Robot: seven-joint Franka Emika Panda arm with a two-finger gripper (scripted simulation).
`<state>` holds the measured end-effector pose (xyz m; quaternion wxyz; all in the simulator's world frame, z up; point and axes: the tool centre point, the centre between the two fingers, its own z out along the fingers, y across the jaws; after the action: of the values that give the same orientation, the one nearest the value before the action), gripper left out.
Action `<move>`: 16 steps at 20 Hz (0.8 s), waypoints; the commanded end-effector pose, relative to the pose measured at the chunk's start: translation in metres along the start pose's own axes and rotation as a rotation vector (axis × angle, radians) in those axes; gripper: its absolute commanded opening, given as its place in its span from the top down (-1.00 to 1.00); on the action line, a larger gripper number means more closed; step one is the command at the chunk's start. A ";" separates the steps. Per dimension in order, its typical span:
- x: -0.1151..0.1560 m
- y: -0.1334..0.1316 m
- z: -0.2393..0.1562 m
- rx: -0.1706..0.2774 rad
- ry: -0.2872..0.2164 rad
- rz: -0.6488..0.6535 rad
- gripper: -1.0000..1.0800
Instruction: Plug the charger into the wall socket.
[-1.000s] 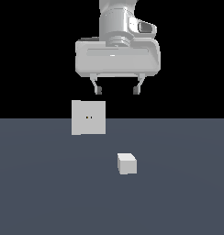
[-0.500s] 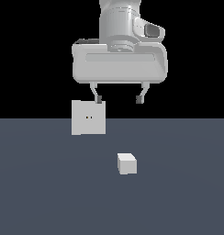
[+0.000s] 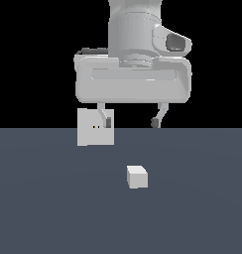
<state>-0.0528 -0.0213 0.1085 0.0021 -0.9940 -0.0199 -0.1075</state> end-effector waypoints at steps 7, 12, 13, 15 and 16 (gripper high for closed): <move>-0.019 0.003 0.023 0.005 0.076 -0.023 -0.92; -0.025 0.004 0.033 0.009 0.105 -0.032 -0.92; -0.026 0.005 0.035 0.009 0.110 -0.034 -0.92; -0.027 0.005 0.037 0.010 0.117 -0.036 -0.92; -0.028 0.005 0.038 0.011 0.119 -0.037 -0.92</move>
<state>-0.0712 -0.0269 0.0670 0.0063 -0.9858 -0.0376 -0.1634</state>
